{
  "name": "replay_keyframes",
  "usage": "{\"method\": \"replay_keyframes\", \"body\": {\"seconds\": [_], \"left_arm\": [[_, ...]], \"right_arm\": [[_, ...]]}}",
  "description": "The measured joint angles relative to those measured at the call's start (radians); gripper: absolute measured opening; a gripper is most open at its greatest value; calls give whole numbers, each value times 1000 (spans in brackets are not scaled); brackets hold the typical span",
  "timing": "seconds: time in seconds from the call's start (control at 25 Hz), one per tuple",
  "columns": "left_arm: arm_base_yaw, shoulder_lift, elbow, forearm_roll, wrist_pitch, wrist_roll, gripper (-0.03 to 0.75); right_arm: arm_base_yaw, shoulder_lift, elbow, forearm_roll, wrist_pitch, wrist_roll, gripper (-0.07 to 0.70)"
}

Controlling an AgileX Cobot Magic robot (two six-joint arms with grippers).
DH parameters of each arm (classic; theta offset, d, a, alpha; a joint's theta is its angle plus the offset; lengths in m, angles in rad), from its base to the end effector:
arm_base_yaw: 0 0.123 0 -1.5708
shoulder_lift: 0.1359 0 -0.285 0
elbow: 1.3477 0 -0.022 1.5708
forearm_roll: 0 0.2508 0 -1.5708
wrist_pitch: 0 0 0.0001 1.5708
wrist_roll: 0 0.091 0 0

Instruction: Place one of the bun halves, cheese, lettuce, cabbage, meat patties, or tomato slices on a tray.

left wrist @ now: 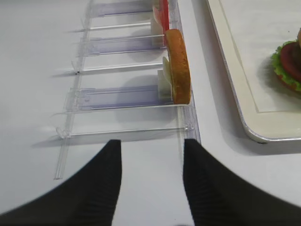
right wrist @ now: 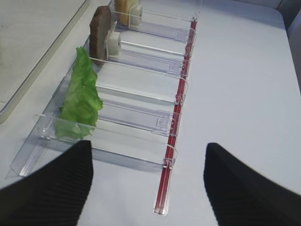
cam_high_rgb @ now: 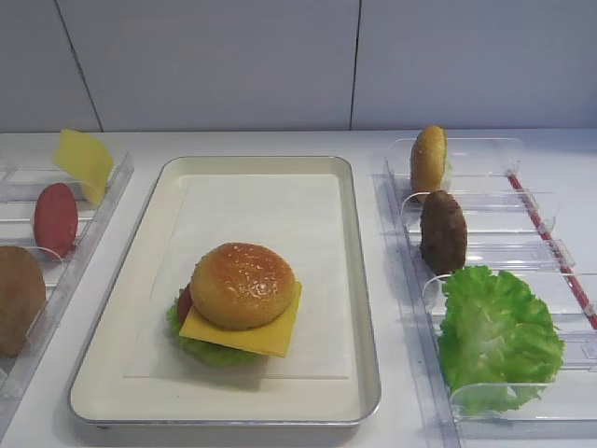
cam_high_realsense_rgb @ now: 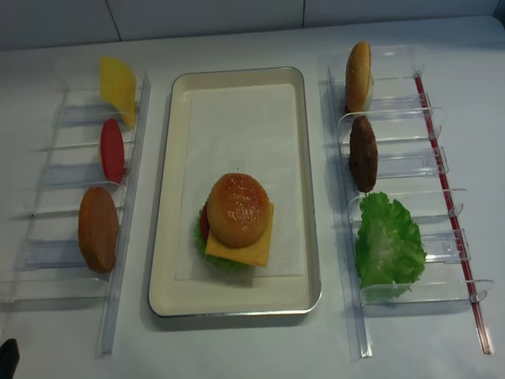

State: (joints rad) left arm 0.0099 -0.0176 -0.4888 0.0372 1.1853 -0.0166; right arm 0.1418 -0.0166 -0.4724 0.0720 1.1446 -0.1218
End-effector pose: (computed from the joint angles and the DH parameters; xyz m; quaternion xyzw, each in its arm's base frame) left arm -0.0120 0.0030 0.2644 -0.0136 0.8823 0.0169 0.4702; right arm -0.0089 0.0048 0.2631 -0.1179 0.8685 0.0407 0.4798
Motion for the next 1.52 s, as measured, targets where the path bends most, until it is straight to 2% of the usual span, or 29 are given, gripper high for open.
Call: {"method": "replay_keyframes", "body": {"seconds": [0.36, 0.84, 1.12, 1.52], "left_arm": [[0, 0, 0, 0, 0, 0, 326], [0, 0, 0, 0, 0, 0, 326], [0, 0, 0, 0, 0, 0, 326], [0, 0, 0, 0, 0, 0, 326]], "right_arm": [[0, 0, 0, 0, 0, 0, 521], [0, 0, 0, 0, 0, 2, 440], [-59, 0, 1, 0, 2, 2, 394], [-61, 0, 1, 0, 2, 2, 372]]}}
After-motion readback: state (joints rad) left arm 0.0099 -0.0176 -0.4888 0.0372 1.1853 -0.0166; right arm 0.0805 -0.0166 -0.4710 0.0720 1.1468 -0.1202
